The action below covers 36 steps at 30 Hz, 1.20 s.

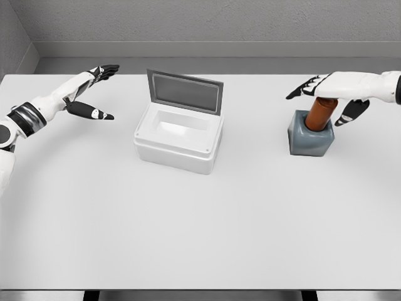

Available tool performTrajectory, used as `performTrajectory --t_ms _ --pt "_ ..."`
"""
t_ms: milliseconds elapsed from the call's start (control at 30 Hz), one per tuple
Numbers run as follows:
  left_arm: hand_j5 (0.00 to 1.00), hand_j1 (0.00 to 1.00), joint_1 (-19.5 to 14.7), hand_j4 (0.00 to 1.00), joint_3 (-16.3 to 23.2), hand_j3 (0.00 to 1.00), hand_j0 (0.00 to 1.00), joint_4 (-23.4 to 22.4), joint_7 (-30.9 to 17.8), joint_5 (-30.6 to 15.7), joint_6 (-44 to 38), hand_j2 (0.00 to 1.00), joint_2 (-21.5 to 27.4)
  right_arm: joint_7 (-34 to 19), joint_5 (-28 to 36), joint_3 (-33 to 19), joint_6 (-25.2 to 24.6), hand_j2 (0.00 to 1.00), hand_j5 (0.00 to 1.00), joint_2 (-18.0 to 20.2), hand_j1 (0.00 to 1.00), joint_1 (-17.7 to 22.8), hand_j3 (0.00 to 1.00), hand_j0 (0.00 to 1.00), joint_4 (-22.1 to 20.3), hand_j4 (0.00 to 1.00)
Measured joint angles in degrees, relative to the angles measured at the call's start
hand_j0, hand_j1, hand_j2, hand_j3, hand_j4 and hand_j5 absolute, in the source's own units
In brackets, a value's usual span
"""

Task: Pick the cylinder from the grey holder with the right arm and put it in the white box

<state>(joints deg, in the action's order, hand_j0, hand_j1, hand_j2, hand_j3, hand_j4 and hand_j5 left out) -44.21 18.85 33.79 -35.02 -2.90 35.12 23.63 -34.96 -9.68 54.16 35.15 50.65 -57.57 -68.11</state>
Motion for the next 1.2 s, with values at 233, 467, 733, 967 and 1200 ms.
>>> performTrajectory --t_ms 233,467,733,967,1200 --pt "1.00 1.00 0.00 1.00 0.12 1.00 1.00 -0.01 0.00 0.01 0.00 1.00 -0.10 -0.06 -0.42 -0.12 0.00 0.80 0.80 -0.01 0.80 -0.09 0.80 0.80 0.08 0.80" --pt "1.00 1.00 0.09 1.00 0.23 1.00 1.00 -0.01 0.00 0.08 0.00 1.00 -0.10 -0.07 -0.45 -0.16 0.00 0.72 0.72 0.02 0.72 -0.09 0.72 0.72 0.38 0.72" --pt "1.00 1.00 0.09 1.00 0.34 1.00 1.00 -0.05 0.00 0.19 0.00 1.00 -0.18 0.12 0.17 -0.29 -0.29 0.58 0.58 0.48 0.58 0.00 0.58 0.58 0.43 0.58" --pt "1.00 1.00 0.18 1.00 0.36 1.00 1.00 -0.02 0.00 0.21 0.00 1.00 -0.15 0.20 0.25 -0.35 -0.48 0.48 0.48 0.32 0.48 0.00 0.48 0.48 0.50 0.48" --pt "1.00 1.00 0.09 1.00 0.34 1.00 1.00 -0.13 0.00 0.21 0.00 1.00 -0.10 0.26 -0.17 -0.29 -0.43 0.44 0.44 0.09 0.44 0.00 0.44 0.44 0.54 0.44"
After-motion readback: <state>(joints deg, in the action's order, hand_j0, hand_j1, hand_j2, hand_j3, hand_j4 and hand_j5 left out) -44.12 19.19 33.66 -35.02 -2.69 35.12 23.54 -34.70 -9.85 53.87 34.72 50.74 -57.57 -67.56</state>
